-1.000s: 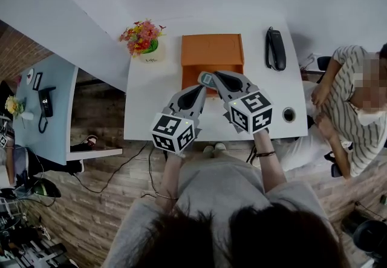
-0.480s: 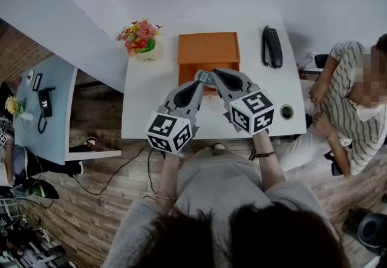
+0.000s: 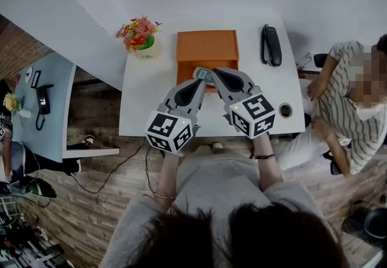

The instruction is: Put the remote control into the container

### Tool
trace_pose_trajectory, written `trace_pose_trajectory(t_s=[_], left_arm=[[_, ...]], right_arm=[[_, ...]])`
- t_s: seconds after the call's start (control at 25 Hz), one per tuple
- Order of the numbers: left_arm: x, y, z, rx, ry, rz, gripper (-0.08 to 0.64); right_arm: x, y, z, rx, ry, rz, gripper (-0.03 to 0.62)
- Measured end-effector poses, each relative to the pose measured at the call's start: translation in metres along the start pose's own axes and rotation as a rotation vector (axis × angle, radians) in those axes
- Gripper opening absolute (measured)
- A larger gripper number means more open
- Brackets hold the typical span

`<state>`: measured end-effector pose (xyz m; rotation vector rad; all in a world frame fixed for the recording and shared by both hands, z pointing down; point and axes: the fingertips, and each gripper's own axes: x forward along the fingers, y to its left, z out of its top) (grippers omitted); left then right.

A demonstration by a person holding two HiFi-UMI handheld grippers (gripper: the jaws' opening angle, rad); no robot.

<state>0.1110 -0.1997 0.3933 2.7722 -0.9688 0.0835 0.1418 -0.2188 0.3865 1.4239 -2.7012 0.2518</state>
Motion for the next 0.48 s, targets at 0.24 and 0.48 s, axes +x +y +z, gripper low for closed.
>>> trace_pose_trajectory(t_s=[0.24,0.48], left_arm=[[-0.0004,-0.0034,-0.0046,0.009,0.004,-0.003,0.003],[-0.0022,0.0017,-0.0057,0.013,0.001,0.012,0.003]], right_arm=[[-0.0048,-0.0017,-0.0056,-0.008,0.005,-0.019,-0.002],[0.0004,0.0012,-0.0042,-0.026,-0.004,-0.011,-0.002]])
